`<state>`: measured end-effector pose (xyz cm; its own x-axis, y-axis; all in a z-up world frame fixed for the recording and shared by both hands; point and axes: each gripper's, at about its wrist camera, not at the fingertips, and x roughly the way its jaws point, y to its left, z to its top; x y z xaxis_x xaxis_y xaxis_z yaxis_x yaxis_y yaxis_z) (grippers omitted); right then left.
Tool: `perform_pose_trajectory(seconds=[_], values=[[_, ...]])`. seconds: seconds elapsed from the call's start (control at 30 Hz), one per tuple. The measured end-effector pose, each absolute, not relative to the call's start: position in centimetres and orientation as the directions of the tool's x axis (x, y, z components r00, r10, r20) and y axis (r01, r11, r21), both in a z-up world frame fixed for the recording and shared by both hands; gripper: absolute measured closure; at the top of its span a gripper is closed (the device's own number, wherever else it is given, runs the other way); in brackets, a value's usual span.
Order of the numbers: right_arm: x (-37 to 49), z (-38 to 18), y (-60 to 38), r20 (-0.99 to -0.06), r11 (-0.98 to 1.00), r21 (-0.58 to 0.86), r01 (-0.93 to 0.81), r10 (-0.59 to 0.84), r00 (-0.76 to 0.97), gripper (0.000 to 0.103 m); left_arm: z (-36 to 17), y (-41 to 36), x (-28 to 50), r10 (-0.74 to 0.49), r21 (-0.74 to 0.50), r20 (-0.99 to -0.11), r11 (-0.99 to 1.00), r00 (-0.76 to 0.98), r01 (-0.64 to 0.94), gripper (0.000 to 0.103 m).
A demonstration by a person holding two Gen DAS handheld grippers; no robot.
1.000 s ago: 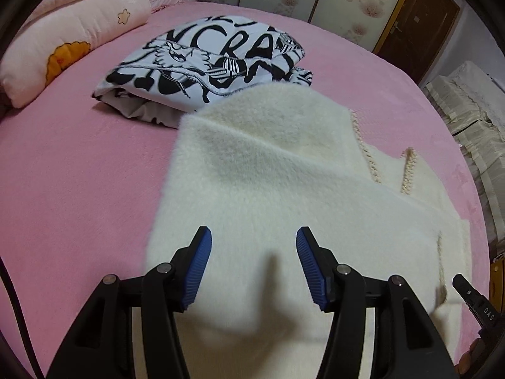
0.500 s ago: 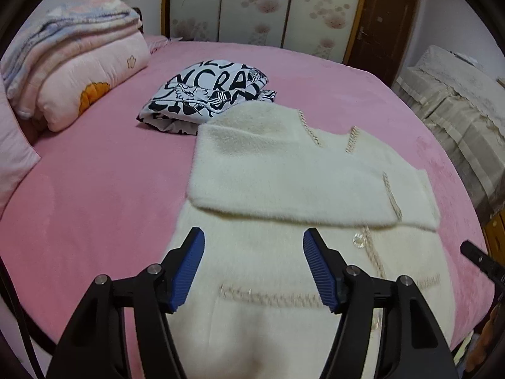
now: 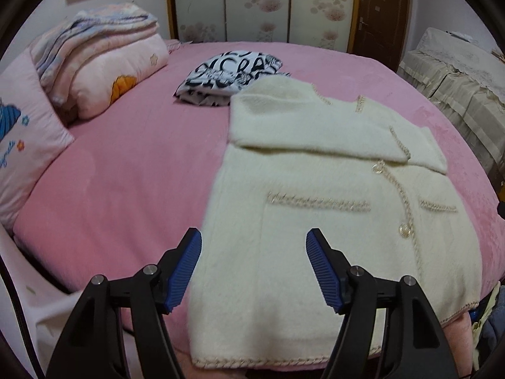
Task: Fold large clothes
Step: 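Lift both tools away from the folded cardigan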
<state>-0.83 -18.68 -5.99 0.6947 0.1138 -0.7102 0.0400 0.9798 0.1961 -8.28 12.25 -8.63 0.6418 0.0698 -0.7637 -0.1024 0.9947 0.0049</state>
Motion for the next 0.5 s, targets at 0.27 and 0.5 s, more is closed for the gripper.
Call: perform_pose_trajectory(seconds=[0.27, 0.5], values=[[-2.0, -7.4, -19.3, -0.745, 0.986, 0.164, -0.007, 0.128, 0.654, 0.067, -12.0, 15.0, -8.5, 0.03, -0.035, -0.817, 0.994, 0.576, -0.102, 0.036], [-3.4, -11.1, -21.5, -0.789, 0.979, 0.192, -0.06, 0.191, 0.584, 0.056, -15.4, 18.7, -9.2, -0.122, -0.192, -0.85, 0.978, 0.512, -0.085, 0.036]])
